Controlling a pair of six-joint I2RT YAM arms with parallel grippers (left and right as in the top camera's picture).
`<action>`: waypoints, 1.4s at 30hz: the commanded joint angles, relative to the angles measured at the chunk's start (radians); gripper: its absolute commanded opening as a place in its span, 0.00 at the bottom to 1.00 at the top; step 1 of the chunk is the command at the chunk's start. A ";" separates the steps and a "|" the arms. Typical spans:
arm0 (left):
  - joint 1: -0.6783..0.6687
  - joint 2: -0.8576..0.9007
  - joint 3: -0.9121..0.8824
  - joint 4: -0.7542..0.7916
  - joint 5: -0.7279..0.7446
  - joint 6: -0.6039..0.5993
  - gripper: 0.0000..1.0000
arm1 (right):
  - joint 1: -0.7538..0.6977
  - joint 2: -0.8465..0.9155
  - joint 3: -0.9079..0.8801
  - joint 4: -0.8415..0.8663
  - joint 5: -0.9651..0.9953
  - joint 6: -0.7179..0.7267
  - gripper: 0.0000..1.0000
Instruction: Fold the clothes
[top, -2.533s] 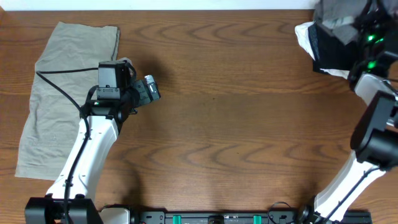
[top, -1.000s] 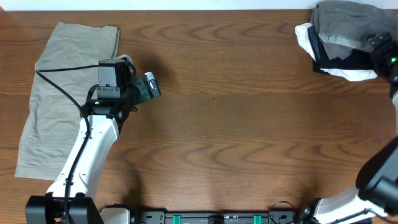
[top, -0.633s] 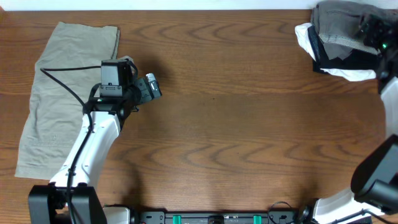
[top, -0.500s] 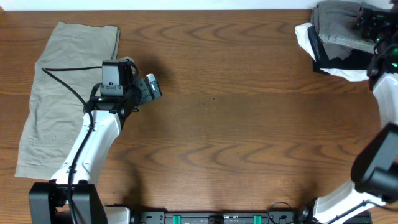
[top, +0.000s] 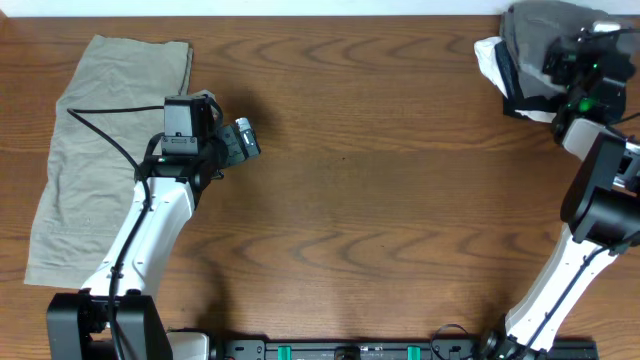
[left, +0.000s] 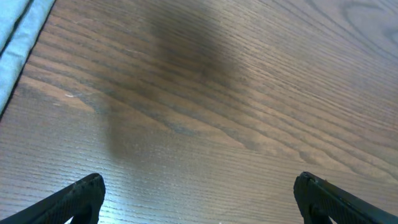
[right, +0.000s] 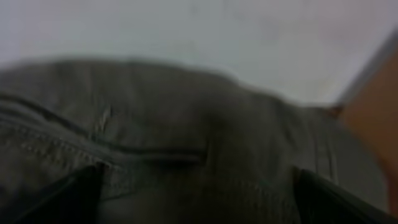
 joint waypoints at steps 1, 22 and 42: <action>-0.002 0.008 0.000 -0.002 -0.013 -0.009 0.98 | -0.031 0.064 0.010 -0.081 0.018 0.044 0.99; -0.002 0.008 0.000 0.002 -0.013 -0.009 0.98 | -0.014 -0.270 0.009 -0.268 -0.224 0.048 0.99; -0.002 0.008 0.000 0.002 -0.013 -0.009 0.98 | 0.071 -0.144 0.010 -0.367 -0.145 0.032 0.99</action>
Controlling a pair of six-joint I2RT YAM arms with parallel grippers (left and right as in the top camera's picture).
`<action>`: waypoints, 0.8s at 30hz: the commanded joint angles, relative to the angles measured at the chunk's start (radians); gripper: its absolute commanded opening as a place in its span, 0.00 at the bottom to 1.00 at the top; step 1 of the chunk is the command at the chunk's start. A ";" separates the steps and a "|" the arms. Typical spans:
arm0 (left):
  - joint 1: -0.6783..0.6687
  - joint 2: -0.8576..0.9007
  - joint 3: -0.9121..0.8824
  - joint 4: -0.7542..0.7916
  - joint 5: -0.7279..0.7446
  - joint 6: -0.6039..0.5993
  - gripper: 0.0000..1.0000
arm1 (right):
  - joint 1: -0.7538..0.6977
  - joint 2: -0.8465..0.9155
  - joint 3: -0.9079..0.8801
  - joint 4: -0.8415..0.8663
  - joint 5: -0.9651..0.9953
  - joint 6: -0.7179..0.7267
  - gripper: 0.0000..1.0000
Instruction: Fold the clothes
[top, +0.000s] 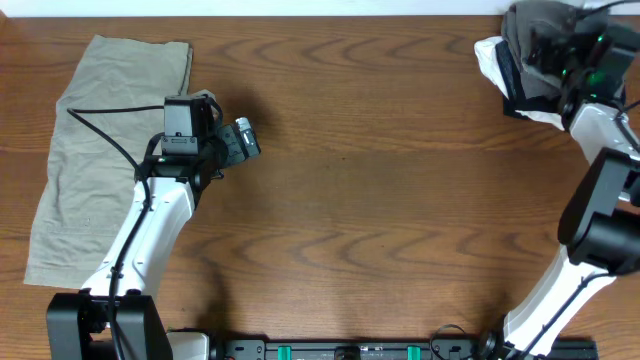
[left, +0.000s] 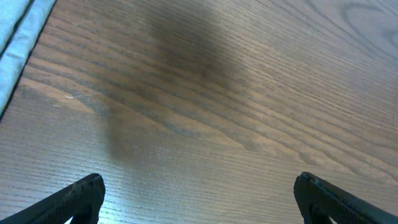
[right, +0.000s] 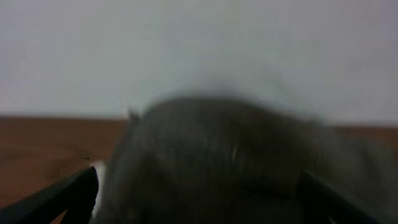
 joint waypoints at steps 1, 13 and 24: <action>-0.002 0.008 0.000 -0.002 -0.013 -0.009 0.98 | 0.004 0.064 -0.002 -0.023 0.033 -0.011 0.99; -0.002 0.008 0.000 -0.003 -0.035 -0.009 0.98 | 0.003 -0.056 -0.002 -0.053 0.034 0.017 0.99; -0.002 0.008 0.000 -0.006 -0.035 -0.009 0.98 | 0.037 -0.450 -0.002 -0.253 -0.197 0.056 0.99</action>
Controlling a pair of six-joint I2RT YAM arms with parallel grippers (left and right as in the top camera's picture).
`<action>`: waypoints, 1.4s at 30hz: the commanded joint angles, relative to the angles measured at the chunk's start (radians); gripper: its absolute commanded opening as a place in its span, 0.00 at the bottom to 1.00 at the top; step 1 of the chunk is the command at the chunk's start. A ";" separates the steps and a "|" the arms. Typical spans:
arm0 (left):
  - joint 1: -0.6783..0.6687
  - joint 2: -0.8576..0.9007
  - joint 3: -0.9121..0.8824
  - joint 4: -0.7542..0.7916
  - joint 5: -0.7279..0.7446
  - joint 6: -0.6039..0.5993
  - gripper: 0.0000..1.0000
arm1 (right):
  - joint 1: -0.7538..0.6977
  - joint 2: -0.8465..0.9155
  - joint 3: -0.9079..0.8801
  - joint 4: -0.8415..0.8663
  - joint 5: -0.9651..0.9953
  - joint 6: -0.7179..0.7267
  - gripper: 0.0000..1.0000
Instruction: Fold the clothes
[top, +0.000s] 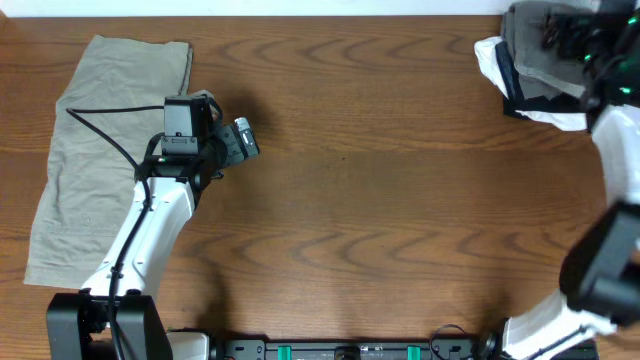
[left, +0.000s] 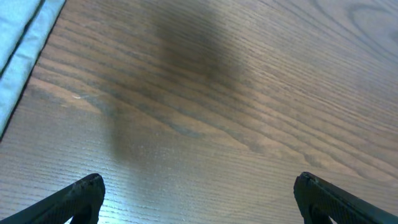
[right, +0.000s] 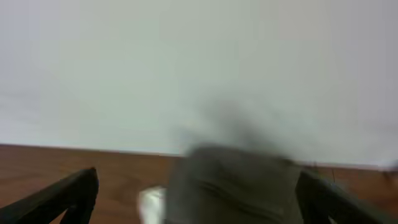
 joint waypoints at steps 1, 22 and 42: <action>-0.002 0.008 0.000 -0.003 -0.016 -0.009 0.98 | 0.030 -0.136 0.003 -0.075 -0.130 0.061 0.99; -0.002 0.008 0.000 -0.003 -0.016 -0.009 0.98 | 0.088 -0.465 0.003 -0.904 -0.109 0.257 0.99; -0.002 0.008 0.000 -0.003 -0.016 -0.009 0.98 | 0.222 -0.800 -0.495 -0.362 -0.032 0.087 0.99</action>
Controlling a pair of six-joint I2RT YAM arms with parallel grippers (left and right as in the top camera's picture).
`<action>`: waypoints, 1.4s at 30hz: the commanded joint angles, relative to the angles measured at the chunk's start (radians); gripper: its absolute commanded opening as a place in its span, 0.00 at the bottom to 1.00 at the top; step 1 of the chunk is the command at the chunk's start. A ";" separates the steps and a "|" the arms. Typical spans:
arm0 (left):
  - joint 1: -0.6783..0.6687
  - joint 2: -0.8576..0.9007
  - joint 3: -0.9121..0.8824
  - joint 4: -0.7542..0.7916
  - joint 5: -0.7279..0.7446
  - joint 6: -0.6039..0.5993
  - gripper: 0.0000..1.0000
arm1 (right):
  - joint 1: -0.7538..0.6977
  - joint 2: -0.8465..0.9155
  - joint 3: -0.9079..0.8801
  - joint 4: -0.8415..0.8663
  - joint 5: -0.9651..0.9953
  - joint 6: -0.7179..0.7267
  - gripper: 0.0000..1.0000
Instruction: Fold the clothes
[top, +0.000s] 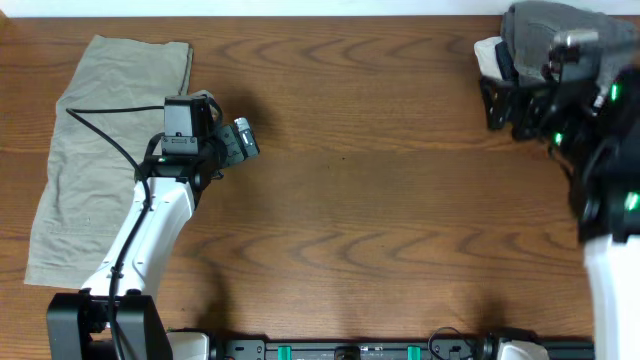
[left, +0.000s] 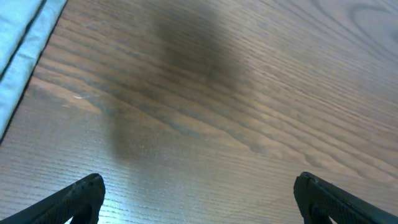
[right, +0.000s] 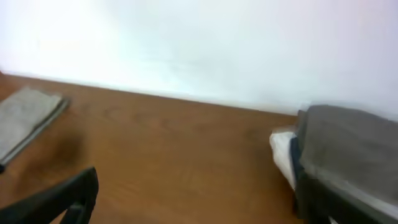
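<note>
A folded khaki garment (top: 100, 150) lies flat at the table's far left; it also shows small in the right wrist view (right: 28, 115). A pile of clothes (top: 545, 40), grey on top of white and dark blue, sits at the back right corner (right: 351, 140). My left gripper (top: 243, 140) hovers open over bare wood just right of the khaki garment, whose edge (left: 18, 37) shows at top left, nothing between its fingers (left: 199, 202). My right gripper (top: 497, 105) is open and empty beside the pile's left front, facing left across the table (right: 193, 205).
The brown wooden table (top: 380, 200) stretches between the two garments. A white wall (right: 199, 43) runs behind the back edge. The left arm's black cable (top: 100, 135) crosses the khaki garment.
My right gripper was over the pile facing the wall; now it sits in front of and left of the pile, turned to look across the table, still open. The left arm has not moved.
My right gripper was open and close against the grey garment on the pile. Then it was farther off, with the pile's top and the wall in view, then farther still. Now it is off the pile, empty. The left gripper stayed open throughout.
</note>
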 joint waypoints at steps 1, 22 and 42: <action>-0.002 0.008 0.000 -0.003 -0.012 -0.009 0.98 | 0.006 -0.132 -0.222 0.137 0.025 0.005 0.99; -0.002 0.008 0.000 -0.003 -0.013 -0.009 0.98 | 0.004 -0.760 -1.114 0.626 0.068 0.061 0.99; -0.002 0.008 0.000 -0.003 -0.013 -0.009 0.98 | 0.003 -1.017 -1.114 0.322 0.124 0.057 0.99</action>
